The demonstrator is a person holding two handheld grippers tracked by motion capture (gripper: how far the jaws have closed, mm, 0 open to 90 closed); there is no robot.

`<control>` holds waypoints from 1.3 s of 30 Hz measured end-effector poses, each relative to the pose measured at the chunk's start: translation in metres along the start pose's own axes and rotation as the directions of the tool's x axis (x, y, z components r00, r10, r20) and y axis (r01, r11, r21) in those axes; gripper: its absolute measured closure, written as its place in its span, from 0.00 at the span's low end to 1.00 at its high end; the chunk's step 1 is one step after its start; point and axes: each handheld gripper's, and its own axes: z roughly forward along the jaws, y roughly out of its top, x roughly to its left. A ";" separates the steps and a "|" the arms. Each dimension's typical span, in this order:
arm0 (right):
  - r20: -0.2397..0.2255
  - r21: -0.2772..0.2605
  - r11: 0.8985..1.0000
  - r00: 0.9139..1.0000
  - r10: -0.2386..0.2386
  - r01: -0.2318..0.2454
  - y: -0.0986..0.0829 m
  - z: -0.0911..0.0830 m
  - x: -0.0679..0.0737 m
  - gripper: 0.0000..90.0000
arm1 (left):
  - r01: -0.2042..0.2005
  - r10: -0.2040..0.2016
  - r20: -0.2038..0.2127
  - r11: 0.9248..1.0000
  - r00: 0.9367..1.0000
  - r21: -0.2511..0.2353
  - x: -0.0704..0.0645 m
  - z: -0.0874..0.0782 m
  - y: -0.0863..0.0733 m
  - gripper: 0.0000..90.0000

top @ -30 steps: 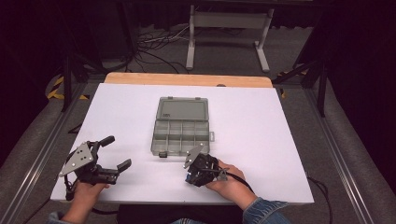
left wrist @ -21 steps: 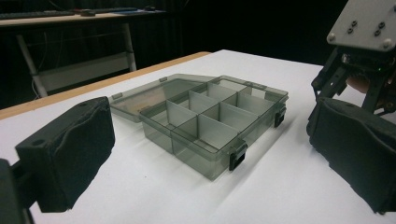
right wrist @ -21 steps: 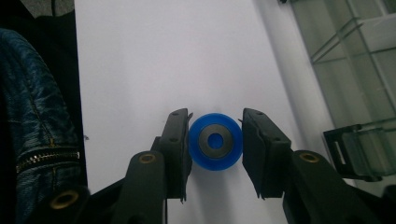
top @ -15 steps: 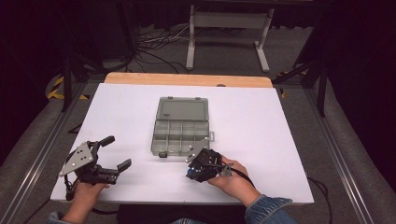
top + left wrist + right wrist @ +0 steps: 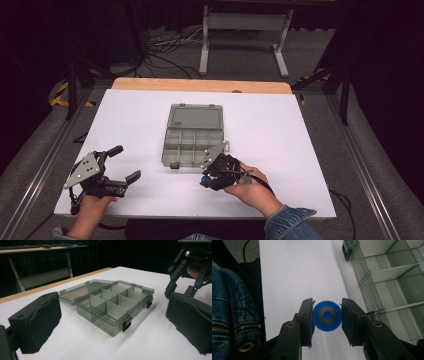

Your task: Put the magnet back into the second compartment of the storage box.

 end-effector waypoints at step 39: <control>0.108 -0.099 0.993 0.991 0.081 -0.070 0.055 -0.024 -0.067 0.70 | -0.002 0.002 0.006 1.000 1.000 0.002 0.001 0.001 0.000 0.01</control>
